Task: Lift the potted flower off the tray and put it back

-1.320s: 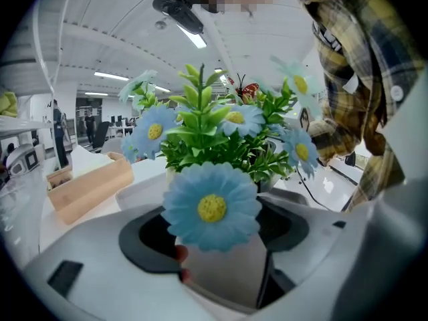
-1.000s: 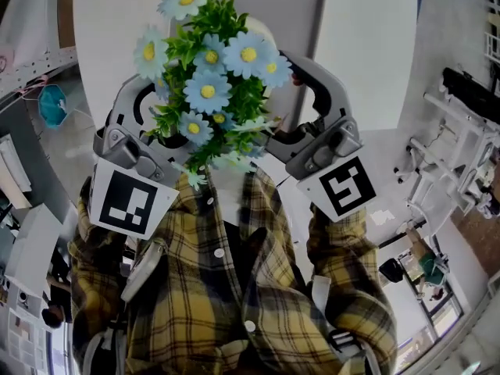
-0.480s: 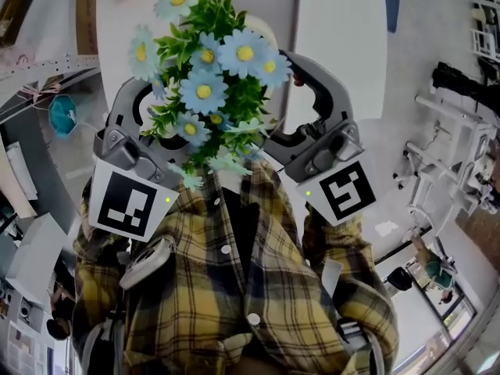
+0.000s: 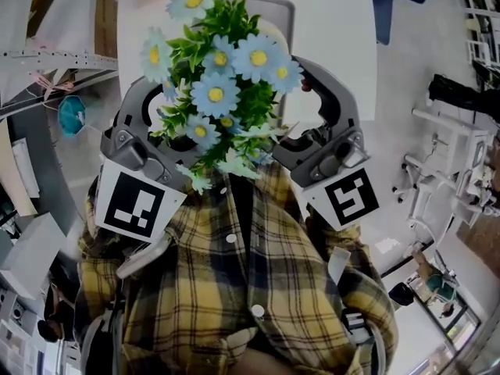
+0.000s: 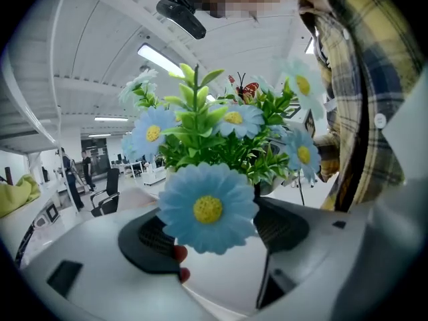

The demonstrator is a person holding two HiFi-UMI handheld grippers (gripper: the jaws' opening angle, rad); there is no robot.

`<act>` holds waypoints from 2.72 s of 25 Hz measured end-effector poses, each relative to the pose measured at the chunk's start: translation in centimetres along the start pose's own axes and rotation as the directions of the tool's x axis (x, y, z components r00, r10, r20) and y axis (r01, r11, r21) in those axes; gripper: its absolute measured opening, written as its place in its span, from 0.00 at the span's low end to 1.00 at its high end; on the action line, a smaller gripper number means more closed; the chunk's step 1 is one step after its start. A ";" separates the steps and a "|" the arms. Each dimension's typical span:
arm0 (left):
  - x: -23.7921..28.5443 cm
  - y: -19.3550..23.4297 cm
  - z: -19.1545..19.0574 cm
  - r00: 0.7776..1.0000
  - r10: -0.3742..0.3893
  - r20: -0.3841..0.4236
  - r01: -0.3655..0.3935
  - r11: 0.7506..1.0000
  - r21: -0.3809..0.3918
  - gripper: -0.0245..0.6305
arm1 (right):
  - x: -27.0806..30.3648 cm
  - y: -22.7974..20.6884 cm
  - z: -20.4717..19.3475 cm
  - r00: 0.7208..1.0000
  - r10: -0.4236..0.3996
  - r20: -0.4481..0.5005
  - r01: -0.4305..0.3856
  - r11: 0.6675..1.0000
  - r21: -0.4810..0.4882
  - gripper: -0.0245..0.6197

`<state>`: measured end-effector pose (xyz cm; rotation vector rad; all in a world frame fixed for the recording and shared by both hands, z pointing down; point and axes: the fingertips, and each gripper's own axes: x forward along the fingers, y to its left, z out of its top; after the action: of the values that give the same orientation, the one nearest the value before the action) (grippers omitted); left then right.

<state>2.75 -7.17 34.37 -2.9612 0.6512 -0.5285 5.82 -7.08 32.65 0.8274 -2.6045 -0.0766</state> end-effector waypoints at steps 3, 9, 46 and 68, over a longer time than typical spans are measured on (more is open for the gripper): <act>0.0 -0.1 0.0 1.000 0.001 0.006 -0.001 1.000 -0.005 0.55 | 0.0 0.0 0.0 1.000 0.006 0.010 -0.006 1.000 0.003 0.61; 0.0 0.0 0.1 1.000 0.009 0.007 -0.009 1.000 -0.006 0.55 | 0.0 -0.1 0.1 1.000 0.006 0.020 -0.006 1.000 0.001 0.61; 0.1 0.1 0.2 0.999 0.030 0.019 -0.030 1.000 0.002 0.55 | 0.1 -0.2 0.3 0.999 -0.012 0.043 0.013 1.000 -0.011 0.61; -0.1 0.0 0.2 1.000 -0.008 0.010 0.008 1.000 0.010 0.55 | 0.0 0.1 0.3 0.999 -0.045 0.030 0.045 0.999 0.014 0.61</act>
<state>2.76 -7.17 34.19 -2.9567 0.6336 -0.5154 5.68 -7.02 32.39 0.8966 -2.6171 -0.0855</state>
